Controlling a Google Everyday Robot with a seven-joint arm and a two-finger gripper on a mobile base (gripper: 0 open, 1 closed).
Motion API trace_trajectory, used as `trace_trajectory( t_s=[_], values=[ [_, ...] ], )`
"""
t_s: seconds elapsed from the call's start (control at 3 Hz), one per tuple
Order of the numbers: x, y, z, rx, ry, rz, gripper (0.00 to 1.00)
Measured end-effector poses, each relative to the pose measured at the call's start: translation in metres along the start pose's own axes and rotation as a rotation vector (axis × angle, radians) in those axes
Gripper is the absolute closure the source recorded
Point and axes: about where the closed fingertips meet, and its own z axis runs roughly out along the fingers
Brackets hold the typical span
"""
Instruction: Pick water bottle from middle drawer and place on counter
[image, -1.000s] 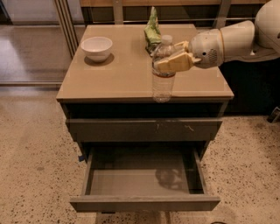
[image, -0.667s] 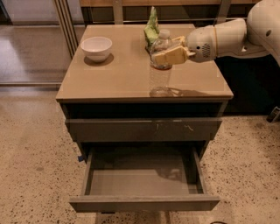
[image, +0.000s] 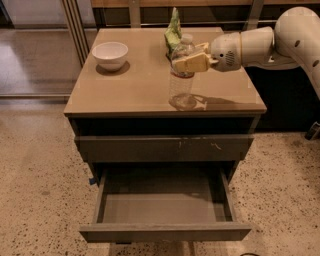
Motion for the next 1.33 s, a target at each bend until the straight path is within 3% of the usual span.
trace_trajectory(
  t_s=[0.67,1.0,1.33],
  values=[
    [0.0071,-0.0081,0.0074,0.002,0.015,0.018,1.00],
    [0.0072,-0.0082,0.0075,0.002,0.015,0.018,0.83],
    [0.0072,-0.0082,0.0075,0.002,0.015,0.018,0.59]
  ],
)
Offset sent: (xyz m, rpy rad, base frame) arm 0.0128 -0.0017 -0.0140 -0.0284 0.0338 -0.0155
